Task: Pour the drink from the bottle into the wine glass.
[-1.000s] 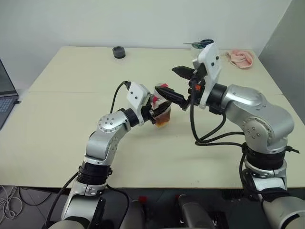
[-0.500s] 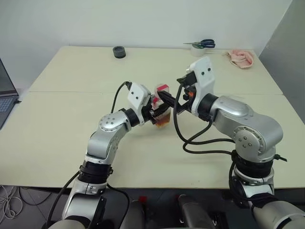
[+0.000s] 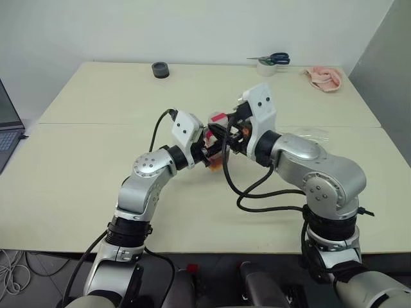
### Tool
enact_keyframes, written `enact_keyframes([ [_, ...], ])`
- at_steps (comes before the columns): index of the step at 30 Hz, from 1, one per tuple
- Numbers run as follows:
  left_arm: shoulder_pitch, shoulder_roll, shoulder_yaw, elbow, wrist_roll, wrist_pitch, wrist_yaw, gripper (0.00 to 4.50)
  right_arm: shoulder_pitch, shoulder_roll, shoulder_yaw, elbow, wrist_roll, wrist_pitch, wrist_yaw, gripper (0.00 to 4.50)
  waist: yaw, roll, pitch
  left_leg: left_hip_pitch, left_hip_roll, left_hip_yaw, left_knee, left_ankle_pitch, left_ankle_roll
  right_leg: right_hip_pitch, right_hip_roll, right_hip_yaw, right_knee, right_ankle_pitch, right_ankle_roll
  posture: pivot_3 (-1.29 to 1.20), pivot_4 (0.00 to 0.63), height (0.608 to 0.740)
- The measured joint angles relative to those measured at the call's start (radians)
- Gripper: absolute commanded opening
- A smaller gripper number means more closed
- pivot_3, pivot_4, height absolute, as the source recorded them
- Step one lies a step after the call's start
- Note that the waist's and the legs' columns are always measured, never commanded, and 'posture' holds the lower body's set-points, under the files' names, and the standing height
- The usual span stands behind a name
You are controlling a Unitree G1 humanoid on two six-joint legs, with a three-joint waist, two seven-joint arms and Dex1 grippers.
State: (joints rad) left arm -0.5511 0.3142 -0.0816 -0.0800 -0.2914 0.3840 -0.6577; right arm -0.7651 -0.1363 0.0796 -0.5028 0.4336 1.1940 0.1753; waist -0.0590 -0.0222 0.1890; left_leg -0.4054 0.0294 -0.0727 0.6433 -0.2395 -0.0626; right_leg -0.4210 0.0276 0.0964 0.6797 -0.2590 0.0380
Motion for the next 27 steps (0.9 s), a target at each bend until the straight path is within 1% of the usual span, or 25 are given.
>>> enact_keyframes([
  [5, 0.000, 0.000, 0.001, 0.000, 0.002, 0.000, 0.004, 1.87, 0.000, -0.004, 0.001, 0.013, 0.000, -0.017, 0.011, 1.87, 0.000, 0.000, 0.000, 0.000, 0.000, 0.000, 0.000, 0.000, 0.000, 0.000, 0.000, 0.000, 0.000, 0.000, 0.000, 0.00, 0.150, 0.740],
  [8, 0.000, 0.000, 0.003, 0.000, 0.005, 0.000, 0.016, 1.87, 0.000, -0.023, 0.002, 0.059, 0.009, -0.077, 0.068, 1.87, 0.000, 0.000, 0.000, 0.000, 0.000, 0.000, 0.000, 0.000, 0.000, 0.000, 0.000, 0.000, 0.000, 0.000, 0.000, 0.00, 0.150, 0.740],
  [11, -0.001, 0.000, 0.007, 0.000, 0.007, 0.000, 0.015, 1.87, 0.000, -0.070, 0.000, 0.145, 0.021, -0.191, 0.203, 1.87, 0.000, 0.000, 0.000, 0.000, 0.000, 0.000, 0.000, 0.000, 0.000, 0.000, 0.000, 0.000, -0.001, 0.000, 0.000, 0.00, 0.150, 0.740],
  [13, 0.000, 0.000, 0.003, 0.000, 0.006, -0.001, 0.008, 1.87, -0.013, -0.144, 0.005, 0.252, 0.026, -0.313, 0.391, 1.87, 0.000, 0.000, 0.000, 0.000, 0.000, 0.001, 0.001, 0.000, 0.000, 0.001, 0.000, 0.000, -0.001, 0.000, 0.000, 0.00, 0.150, 0.740],
  [14, 0.000, -0.001, 0.001, 0.000, 0.005, -0.001, 0.006, 1.87, -0.021, -0.159, 0.006, 0.276, 0.027, -0.334, 0.430, 1.87, 0.000, 0.000, 0.000, 0.000, 0.000, 0.001, 0.000, 0.000, 0.000, 0.001, 0.000, 0.000, -0.001, 0.000, 0.000, 0.00, 0.150, 0.740],
  [15, 0.000, -0.001, 0.001, -0.001, 0.004, -0.003, -0.001, 1.87, -0.048, -0.195, 0.014, 0.352, 0.027, -0.396, 0.539, 1.87, 0.000, 0.000, 0.000, 0.000, 0.000, 0.001, 0.001, 0.000, 0.000, 0.001, 0.000, 0.000, -0.001, 0.000, 0.000, 0.00, 0.150, 0.740],
  [16, 0.000, -0.002, -0.001, -0.003, 0.001, -0.004, -0.008, 1.87, -0.066, -0.216, 0.021, 0.396, 0.027, -0.431, 0.606, 1.87, 0.000, 0.000, 0.000, 0.000, 0.000, 0.001, 0.000, 0.000, 0.000, 0.001, 0.000, 0.000, -0.001, 0.000, 0.000, 0.00, 0.150, 0.740],
  [21, 0.004, 0.000, -0.005, -0.018, 0.001, -0.004, -0.018, 1.87, -0.152, -0.253, 0.049, 0.634, 0.003, -0.607, 0.878, 1.87, -0.006, 0.000, 0.000, 0.002, 0.000, 0.001, 0.000, 0.000, 0.000, 0.001, 0.001, 0.000, 0.000, 0.000, 0.000, 0.00, 0.150, 0.740],
  [24, 0.017, 0.008, 0.000, -0.028, 0.001, 0.000, -0.010, 1.87, -0.207, -0.236, 0.064, 0.766, -0.027, -0.685, 0.980, 1.87, -0.008, 0.000, 0.000, 0.002, 0.001, 0.001, 0.000, 0.000, 0.000, 0.001, 0.001, 0.000, 0.000, 0.000, 0.000, 0.00, 0.150, 0.740],
  [27, 0.024, 0.014, 0.008, -0.030, 0.002, 0.005, -0.003, 1.87, -0.238, -0.216, 0.071, 0.830, -0.049, -0.714, 1.009, 1.87, -0.006, 0.000, 0.000, 0.001, 0.001, 0.001, 0.000, 0.000, 0.000, 0.001, 0.001, 0.000, 0.000, 0.001, -0.001, 0.00, 0.150, 0.740],
])
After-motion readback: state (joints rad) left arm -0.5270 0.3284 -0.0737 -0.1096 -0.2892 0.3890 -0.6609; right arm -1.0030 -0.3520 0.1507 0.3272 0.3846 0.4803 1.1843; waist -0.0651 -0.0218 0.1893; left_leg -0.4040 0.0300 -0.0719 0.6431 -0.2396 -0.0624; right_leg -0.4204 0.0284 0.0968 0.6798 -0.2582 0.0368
